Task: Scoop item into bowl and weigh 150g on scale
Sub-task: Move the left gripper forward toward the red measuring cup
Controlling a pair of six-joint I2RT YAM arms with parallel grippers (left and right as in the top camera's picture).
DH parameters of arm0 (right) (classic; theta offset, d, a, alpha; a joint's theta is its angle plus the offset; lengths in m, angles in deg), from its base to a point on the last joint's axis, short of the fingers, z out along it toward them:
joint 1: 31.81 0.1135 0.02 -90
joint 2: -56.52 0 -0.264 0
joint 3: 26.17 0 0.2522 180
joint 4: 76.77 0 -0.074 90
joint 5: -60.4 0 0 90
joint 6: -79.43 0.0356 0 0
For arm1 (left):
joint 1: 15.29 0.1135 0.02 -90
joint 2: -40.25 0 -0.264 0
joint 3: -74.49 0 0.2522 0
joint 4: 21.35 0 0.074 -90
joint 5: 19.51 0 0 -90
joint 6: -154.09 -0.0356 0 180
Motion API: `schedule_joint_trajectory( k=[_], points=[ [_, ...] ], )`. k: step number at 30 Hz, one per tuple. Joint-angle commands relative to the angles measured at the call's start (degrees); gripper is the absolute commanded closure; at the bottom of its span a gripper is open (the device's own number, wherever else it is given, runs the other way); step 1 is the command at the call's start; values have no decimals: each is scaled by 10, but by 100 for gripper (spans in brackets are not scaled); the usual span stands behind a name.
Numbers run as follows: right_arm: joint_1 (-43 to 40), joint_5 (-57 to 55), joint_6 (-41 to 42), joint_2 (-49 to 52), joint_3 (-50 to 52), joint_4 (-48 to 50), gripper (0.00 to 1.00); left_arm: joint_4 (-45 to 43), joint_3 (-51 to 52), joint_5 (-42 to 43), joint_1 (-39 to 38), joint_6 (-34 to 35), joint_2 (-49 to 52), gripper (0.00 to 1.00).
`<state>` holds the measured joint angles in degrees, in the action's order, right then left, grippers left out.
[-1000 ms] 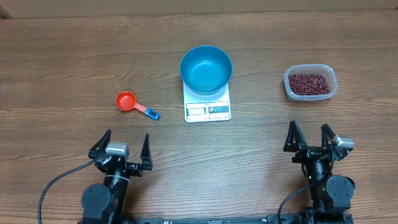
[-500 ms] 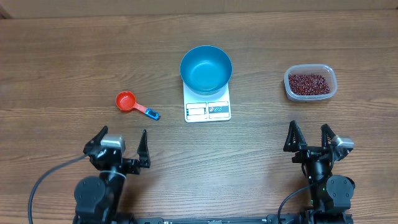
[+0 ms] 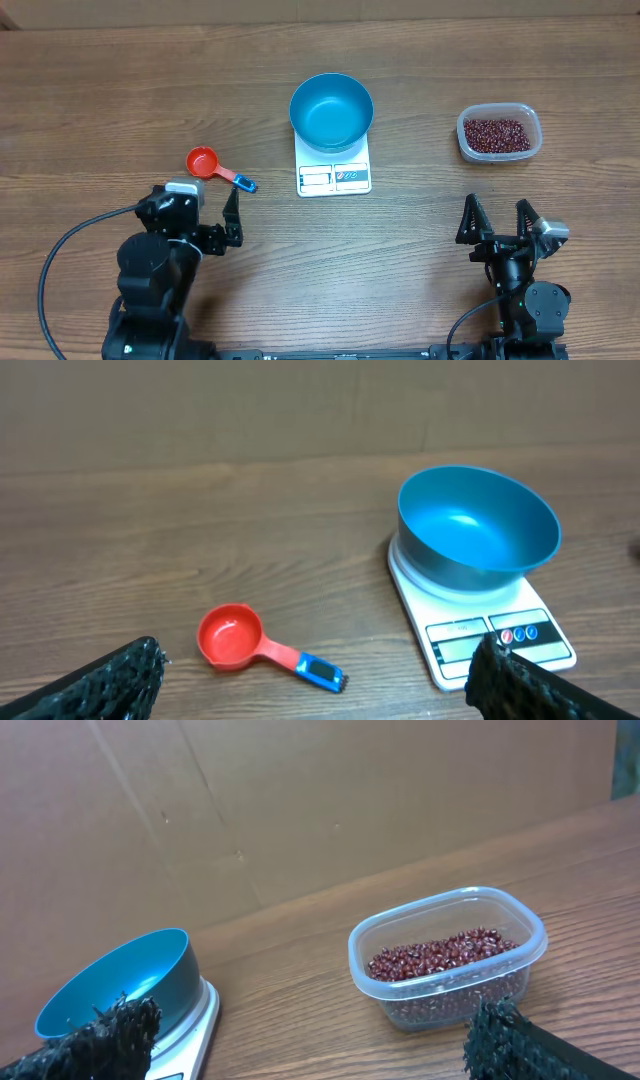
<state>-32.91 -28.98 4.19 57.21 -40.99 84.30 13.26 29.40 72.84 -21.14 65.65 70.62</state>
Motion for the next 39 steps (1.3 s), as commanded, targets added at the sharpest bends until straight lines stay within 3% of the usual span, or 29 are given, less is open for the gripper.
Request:
schedule_joint_trajectory(
  k=[1, 39],
  points=[
    [-2, -4, -4, -5, 6, 3, 0, -3, -15, 17, 7, 8, 5, 0],
    [-2, -4, -4, -5, 6, 3, 0, -5, -15, 17, 7, 32, 33, 0]
  ],
)
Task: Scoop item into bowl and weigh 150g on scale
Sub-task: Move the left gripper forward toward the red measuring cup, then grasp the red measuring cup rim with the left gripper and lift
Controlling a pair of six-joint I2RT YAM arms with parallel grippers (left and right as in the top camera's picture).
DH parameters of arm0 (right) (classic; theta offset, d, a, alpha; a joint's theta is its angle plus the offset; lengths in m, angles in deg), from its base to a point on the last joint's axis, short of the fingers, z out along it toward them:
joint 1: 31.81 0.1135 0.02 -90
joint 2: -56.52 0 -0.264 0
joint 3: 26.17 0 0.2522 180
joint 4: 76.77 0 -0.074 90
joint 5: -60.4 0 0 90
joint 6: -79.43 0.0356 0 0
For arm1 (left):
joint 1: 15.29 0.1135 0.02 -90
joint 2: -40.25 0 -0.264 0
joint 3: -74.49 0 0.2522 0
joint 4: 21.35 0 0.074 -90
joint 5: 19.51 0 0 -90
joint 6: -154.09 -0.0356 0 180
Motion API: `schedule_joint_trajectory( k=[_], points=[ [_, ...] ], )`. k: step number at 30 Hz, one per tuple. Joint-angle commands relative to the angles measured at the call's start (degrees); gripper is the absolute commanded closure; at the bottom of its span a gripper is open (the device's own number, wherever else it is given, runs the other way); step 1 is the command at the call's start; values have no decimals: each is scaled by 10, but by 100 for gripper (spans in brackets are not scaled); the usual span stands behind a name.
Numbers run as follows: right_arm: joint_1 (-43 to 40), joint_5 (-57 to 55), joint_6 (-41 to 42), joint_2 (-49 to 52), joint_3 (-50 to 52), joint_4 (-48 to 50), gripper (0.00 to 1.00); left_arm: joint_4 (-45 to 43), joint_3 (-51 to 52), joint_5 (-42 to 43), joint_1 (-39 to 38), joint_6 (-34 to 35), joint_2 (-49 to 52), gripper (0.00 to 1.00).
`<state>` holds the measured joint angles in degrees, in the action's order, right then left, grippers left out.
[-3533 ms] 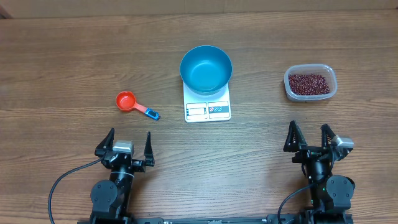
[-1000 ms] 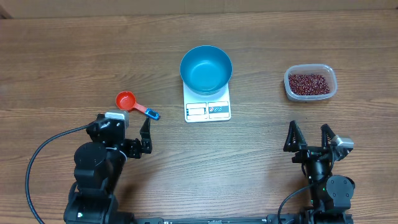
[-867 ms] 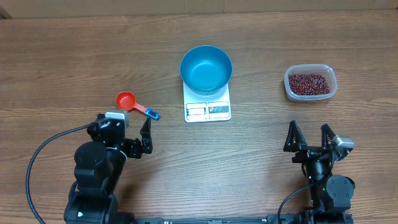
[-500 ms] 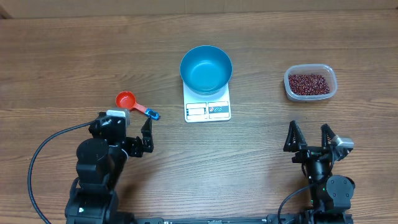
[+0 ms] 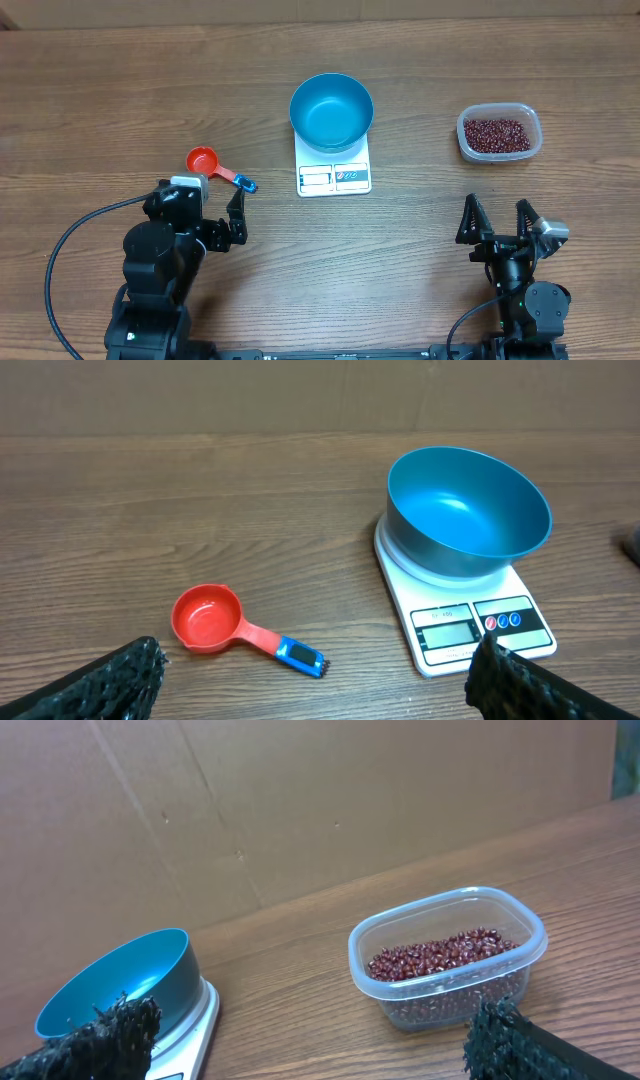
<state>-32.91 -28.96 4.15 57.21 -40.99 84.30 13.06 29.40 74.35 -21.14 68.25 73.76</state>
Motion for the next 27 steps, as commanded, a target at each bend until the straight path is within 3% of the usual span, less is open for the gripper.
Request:
schedule_joint_trajectory(
  k=[1, 10, 17, 27],
  points=[
    [-2, -4, -4, -5, 6, 3, 0, -3, -15, 2, 7, 6, 2, 1],
    [-2, -4, -4, -5, 6, 3, 0, 9, -45, -12, 7, 27, 10, 0],
    [-2, -4, -4, -5, 6, 3, 0, 107, -136, -44, 7, 30, 59, 0],
    [-2, -4, -4, -5, 6, 3, 0, 228, -258, -44, 7, 94, 167, 0]
  ],
)
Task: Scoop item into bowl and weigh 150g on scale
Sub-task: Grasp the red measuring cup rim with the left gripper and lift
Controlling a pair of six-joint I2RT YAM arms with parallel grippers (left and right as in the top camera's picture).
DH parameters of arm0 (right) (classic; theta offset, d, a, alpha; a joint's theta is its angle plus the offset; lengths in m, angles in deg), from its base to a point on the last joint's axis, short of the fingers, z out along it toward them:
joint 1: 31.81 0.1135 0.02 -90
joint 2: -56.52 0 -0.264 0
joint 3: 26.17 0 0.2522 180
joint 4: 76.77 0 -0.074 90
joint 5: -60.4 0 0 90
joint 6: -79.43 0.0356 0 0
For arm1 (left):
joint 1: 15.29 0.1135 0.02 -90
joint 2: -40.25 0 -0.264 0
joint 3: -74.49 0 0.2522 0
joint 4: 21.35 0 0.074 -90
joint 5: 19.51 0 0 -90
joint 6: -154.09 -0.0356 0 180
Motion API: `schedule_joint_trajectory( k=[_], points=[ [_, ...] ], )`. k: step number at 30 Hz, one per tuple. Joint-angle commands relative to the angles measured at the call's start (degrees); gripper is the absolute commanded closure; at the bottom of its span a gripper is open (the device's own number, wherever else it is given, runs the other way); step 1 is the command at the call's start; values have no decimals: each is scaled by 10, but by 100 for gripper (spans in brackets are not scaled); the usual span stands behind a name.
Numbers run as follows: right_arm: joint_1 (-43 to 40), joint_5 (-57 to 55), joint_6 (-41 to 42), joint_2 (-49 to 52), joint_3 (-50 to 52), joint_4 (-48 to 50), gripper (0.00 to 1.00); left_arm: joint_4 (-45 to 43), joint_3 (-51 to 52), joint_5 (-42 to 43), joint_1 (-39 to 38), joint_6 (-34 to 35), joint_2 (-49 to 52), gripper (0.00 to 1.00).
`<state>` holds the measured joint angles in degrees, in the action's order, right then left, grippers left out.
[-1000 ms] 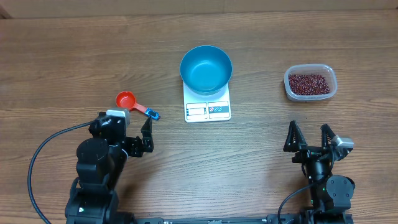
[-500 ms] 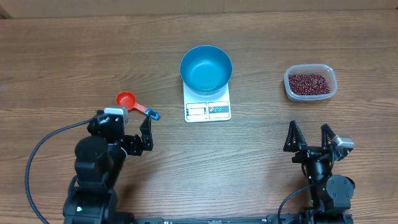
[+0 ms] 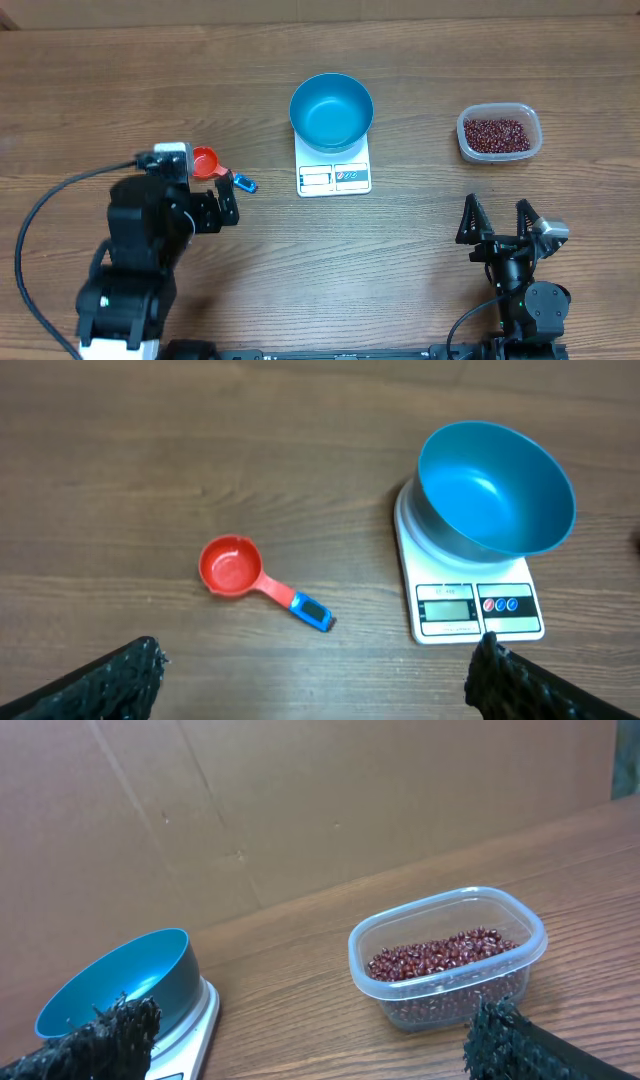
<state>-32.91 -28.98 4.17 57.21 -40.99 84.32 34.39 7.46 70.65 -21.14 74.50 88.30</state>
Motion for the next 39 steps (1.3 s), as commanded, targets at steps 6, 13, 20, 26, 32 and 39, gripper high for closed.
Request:
schedule_joint_trajectory(
  k=[6, 13, 20, 26, 32, 39],
  points=[
    [-2, -4, -4, -5, 6, 3, 0, 87, -116, -5, 7, 64, 88, 0],
    [-2, -4, -4, -5, 6, 3, 0, 109, -142, -1, 7, 63, 128, 0],
    [-2, -4, -4, -5, 6, 3, 0, 129, -139, -10, 7, 63, 166, 0],
    [-2, -4, -4, -5, 6, 3, 0, 135, -139, -78, 7, 198, 232, 0],
    [-2, -4, -4, -5, 6, 3, 0, 134, -139, -133, 7, 312, 315, 1],
    [-2, -4, -4, -5, 6, 3, 0, 132, -139, -182, 26, 425, 396, 7]
  ],
)
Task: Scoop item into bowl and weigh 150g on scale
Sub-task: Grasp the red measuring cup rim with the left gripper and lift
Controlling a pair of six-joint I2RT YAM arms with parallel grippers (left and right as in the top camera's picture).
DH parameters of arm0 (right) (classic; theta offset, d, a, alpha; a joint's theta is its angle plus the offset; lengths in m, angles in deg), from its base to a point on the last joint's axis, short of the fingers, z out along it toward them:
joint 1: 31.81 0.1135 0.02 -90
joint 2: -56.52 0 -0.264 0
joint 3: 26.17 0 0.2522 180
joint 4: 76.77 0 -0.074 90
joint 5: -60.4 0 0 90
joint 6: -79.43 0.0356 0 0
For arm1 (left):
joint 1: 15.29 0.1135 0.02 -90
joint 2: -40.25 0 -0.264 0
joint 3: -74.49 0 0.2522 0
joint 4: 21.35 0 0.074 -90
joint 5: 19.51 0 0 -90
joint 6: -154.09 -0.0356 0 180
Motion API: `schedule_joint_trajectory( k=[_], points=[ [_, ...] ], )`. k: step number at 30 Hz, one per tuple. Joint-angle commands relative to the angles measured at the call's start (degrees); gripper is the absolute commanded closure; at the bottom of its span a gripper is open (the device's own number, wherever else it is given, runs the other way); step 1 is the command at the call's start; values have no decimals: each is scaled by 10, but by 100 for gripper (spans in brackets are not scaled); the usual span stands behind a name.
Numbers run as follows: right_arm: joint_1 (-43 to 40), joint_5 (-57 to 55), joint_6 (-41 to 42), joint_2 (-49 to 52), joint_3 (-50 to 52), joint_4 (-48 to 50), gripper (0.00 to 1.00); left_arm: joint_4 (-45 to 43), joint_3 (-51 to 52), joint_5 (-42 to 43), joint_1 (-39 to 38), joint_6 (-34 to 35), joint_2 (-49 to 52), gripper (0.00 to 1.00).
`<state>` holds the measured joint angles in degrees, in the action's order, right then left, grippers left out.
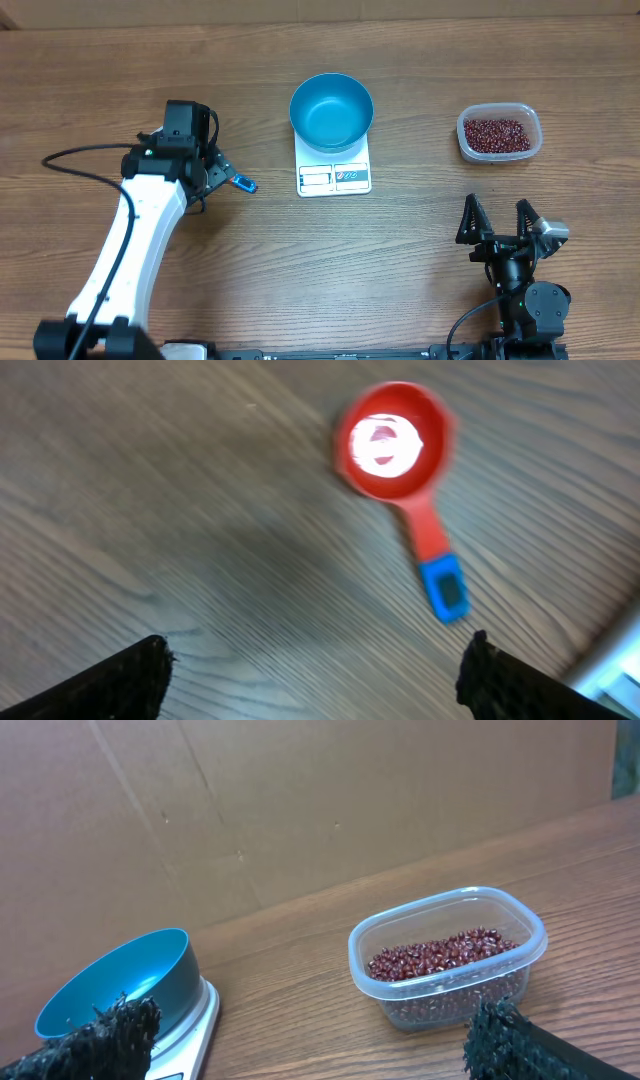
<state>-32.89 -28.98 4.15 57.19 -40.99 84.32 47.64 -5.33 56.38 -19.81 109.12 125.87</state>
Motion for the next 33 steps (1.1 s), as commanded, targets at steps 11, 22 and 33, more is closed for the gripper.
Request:
schedule_joint_trajectory(
  k=[11, 22, 33],
  points=[
    [-2, -4, -4, -5, 6, 3, 0, -102, -11, 25, 68, 107, 136, 19],
    [-2, -4, -4, -5, 6, 3, 0, -197, -11, 62, 68, 107, 224, 45],
    [-2, -4, -4, -5, 6, 3, 0, -227, -11, 62, 68, 107, 235, 76]
  ],
)
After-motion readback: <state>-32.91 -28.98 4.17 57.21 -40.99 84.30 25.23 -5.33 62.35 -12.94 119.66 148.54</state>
